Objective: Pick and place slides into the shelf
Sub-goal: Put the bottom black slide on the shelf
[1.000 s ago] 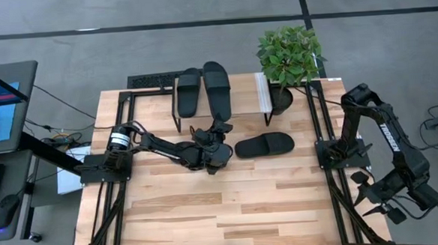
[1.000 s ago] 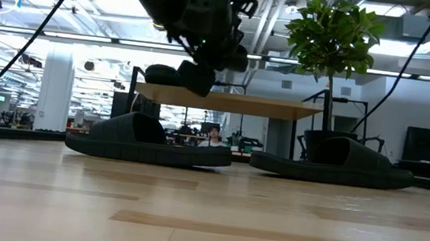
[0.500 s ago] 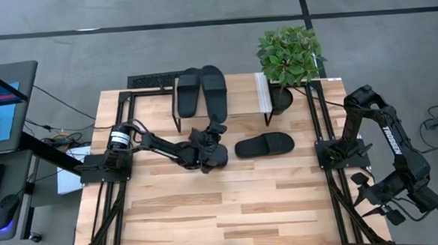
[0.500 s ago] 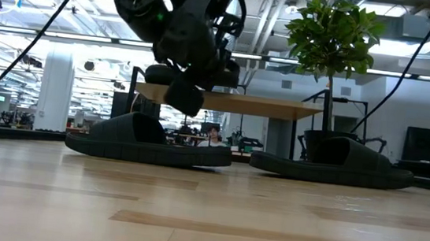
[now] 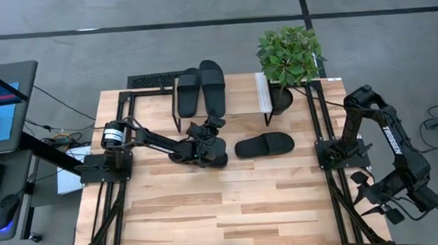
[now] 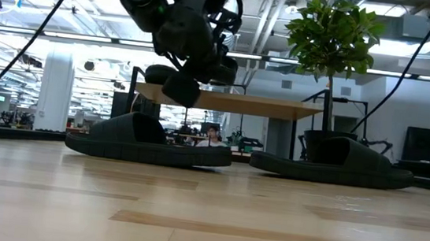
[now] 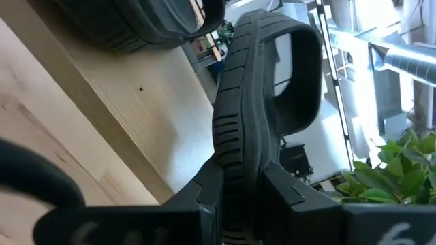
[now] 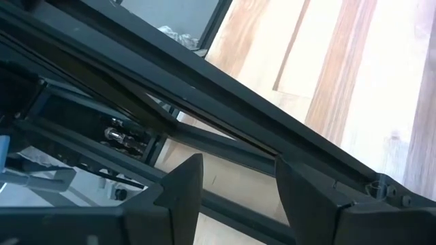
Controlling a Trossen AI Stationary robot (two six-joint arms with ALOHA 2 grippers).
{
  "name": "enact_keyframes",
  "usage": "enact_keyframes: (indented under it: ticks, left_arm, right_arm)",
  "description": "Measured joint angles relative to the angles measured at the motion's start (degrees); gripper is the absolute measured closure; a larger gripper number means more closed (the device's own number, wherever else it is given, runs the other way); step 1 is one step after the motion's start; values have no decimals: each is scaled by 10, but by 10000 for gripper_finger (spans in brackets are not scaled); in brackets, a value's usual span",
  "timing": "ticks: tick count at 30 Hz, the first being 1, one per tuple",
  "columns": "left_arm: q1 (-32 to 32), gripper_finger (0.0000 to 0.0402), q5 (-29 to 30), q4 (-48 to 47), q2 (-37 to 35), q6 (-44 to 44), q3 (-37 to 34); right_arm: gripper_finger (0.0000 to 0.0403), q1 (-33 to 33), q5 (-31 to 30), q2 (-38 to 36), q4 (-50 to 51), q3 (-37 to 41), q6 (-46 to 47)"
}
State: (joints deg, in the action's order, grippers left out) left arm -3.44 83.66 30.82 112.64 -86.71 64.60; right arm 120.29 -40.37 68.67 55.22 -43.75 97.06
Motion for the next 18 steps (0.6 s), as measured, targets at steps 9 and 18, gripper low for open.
enact_keyframes:
  ticks: [9,18]
  left_arm:
    - [10,365,-14,-61,-8,-36,0]
    - [19,365,-25,-79,-8,-50,0]
  right_arm:
    - [225,0,0,0,0,0,0]
    - [225,0,-1,0,0,0,0]
